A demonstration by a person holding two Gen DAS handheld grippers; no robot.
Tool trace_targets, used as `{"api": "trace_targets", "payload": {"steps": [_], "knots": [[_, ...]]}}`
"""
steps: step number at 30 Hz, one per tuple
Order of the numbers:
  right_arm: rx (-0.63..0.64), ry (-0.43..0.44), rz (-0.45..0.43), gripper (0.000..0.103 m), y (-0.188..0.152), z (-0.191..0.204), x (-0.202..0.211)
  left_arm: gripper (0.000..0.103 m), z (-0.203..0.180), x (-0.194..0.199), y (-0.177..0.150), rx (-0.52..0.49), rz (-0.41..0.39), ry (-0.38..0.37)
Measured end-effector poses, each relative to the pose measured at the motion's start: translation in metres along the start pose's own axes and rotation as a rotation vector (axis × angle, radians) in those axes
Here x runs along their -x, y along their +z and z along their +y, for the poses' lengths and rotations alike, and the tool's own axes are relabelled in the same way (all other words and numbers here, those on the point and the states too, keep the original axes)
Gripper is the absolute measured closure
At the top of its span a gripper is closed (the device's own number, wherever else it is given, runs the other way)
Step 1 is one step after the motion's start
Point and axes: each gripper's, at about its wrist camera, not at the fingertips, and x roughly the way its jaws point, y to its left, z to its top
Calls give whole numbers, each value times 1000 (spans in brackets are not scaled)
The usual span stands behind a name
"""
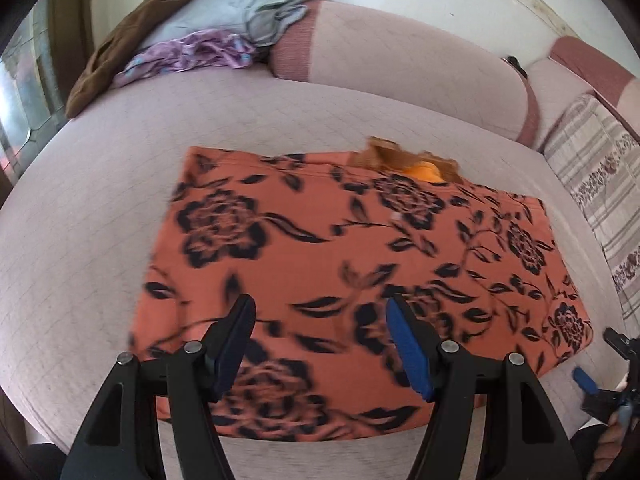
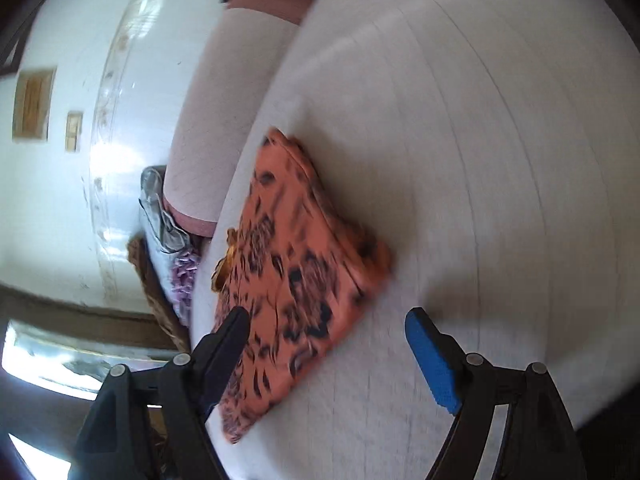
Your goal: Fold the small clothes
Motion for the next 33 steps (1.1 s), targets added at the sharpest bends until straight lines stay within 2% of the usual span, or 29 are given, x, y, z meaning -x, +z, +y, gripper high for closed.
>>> {"api": "trace_targets", "payload": {"steps": [3, 4, 5, 6, 7, 8, 9, 13, 14, 15, 16, 17, 18, 19, 21, 22, 25, 27, 29, 31, 33], "knots": [[14, 33, -23, 22, -1, 5, -13, 35, -13, -3, 0, -7, 15, -8], [0, 30, -28, 28, 2, 5, -20, 34, -15, -3, -2, -10, 27, -11], [-40, 16, -44, 43, 3, 5, -26, 35, -17, -3, -4, -9, 38, -14], [-65, 12, -43, 51, 6, 4, -29, 35, -17, -2, -7, -5, 48, -13], [-61, 18, -14, 80, 8, 7, -37, 35, -17, 0, -9, -2, 48, -12], [-47, -10, -1, 91, 8, 10, -43, 35, -17, 3, -11, -6, 45, -10], [-17, -45, -3, 91, 6, 17, -44, 35, -17, 5, -12, -12, 39, -4], [247, -166, -113, 91, -9, 62, -19, 35, -16, 13, -9, -17, -36, 33], [274, -203, -109, 87, -11, 61, -21, 35, -18, 5, -8, -22, -14, 47], [300, -266, -85, 76, -10, 56, -29, 35, -20, -9, -7, -33, 21, 58], [296, -308, 9, 68, -6, 41, -45, 33, -21, -28, -10, -55, 88, 88], [277, -258, 13, 67, -5, 35, -44, 32, -22, -39, -14, -83, 110, 115], [255, -191, 0, 61, -2, 29, -32, 31, -24, -36, -15, -105, 70, 126], [222, -163, 15, 42, 3, 22, -18, 31, -27, -34, -16, -126, 65, 139], [201, -117, -13, 40, 12, 18, 6, 31, -24, -33, -16, -120, 65, 126], [229, -80, -26, 40, 23, 22, 16, 30, -22, -33, -16, -115, 65, 117], [300, -17, 21, 40, 59, 36, 13, 30, -21, -32, -18, -116, 59, 112], [327, 0, 77, 40, 88, 47, -11, 30, -21, -31, -18, -108, 62, 106], [341, -23, 141, 40, 117, 66, -58, 30, -20, -31, -17, -100, 66, 95], [361, -62, 196, 40, 143, 79, -103, 30, -20, -34, -17, -104, 67, 87], [371, -114, 258, 42, 155, 81, -138, 30, -20, -33, -17, -103, 65, 81]]}}
